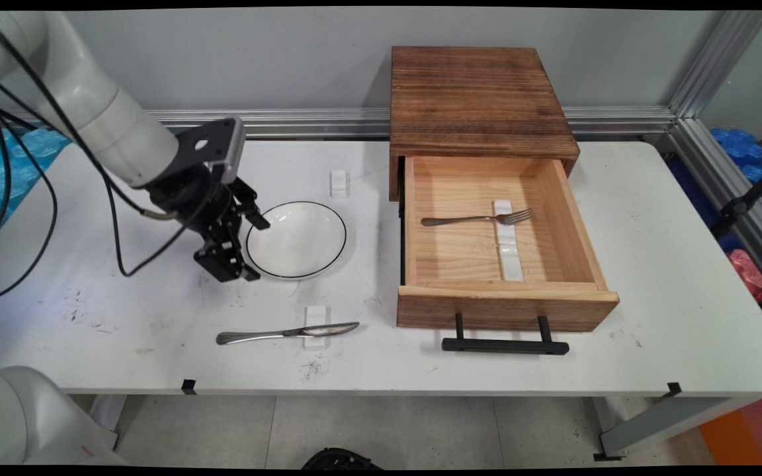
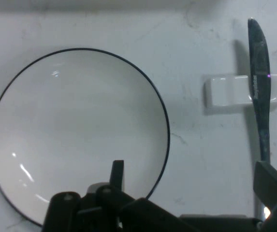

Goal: Pick up the knife from the right of the white plate

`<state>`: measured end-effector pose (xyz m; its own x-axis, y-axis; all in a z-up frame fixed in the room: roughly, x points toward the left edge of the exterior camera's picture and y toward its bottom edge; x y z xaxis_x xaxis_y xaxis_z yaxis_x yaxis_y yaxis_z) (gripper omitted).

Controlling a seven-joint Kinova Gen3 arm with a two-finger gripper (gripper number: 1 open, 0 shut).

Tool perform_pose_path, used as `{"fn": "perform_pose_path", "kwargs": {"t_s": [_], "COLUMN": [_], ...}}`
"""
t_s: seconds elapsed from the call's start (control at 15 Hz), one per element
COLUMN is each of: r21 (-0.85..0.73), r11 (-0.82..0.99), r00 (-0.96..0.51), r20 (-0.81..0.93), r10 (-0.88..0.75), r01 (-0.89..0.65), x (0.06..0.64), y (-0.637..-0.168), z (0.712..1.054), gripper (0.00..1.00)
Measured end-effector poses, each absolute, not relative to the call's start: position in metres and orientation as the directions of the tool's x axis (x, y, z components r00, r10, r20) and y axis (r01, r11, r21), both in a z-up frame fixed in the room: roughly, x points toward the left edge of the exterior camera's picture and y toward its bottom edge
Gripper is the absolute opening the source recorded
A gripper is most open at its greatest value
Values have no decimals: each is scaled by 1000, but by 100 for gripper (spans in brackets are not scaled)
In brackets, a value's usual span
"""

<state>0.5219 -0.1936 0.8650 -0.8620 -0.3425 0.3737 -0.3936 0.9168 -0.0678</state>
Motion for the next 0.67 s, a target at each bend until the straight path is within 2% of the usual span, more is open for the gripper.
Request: {"fn": "perform_pose_path", "kwargs": {"t_s": [0.67], "r21": [-74], "r11": [902], "r00": [-858], "r20": [348], "r10": [-377], "r01": [-426], "x": [487], "y": [-166], "z": [821], "gripper": [100]}}
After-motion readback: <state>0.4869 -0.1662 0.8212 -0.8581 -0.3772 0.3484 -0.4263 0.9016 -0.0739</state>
